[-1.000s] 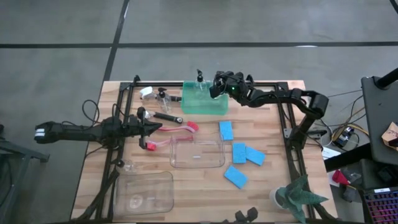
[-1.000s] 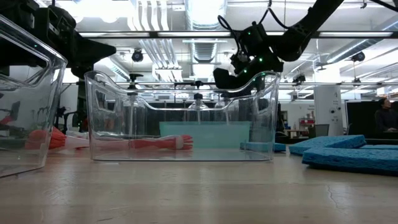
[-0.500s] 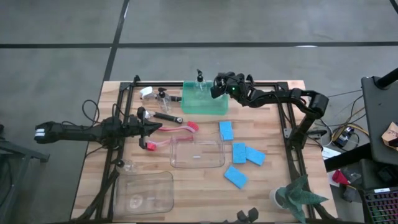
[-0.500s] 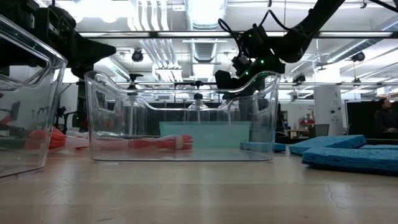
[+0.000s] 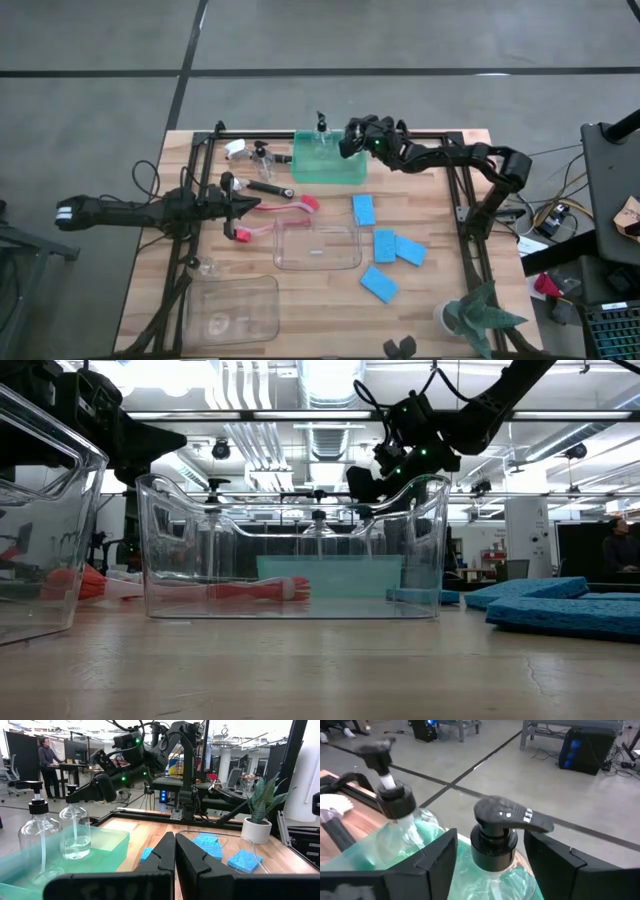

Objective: Pick & Place Kitchen Sink Supplies
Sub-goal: Put the transparent soap dispenser into the green bin

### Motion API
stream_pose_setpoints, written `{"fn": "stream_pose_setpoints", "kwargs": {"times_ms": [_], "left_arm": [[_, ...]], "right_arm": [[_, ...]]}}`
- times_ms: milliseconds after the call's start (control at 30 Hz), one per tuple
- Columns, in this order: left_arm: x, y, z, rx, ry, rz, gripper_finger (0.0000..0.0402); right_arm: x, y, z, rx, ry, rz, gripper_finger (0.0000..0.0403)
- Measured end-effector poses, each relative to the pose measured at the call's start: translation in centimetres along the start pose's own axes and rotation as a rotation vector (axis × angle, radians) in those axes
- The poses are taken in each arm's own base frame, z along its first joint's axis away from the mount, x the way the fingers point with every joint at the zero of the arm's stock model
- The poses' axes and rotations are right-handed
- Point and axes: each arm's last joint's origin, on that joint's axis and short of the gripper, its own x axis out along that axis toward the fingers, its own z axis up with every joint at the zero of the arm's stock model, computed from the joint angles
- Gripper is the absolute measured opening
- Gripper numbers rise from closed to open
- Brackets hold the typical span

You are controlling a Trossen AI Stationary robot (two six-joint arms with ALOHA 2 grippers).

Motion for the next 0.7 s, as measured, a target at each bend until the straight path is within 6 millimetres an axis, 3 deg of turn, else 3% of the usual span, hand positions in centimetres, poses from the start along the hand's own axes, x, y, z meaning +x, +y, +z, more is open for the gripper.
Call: {"fn": "stream_pose_setpoints", "kwargs": {"times_ms": [400,700], "left_arm": [[0.0,0.0,0.0,0.000,0.000,0.000,0.0007],[0.0,0.0,0.0,0.000,0.000,0.001,0.0007]], "right_arm": [[-1.6,1.0,1.0,-0.052,-0.030,0.044,0.0281],[-4.3,2.2,2.8,-0.128,-0.097,0.109,0.0295]]}}
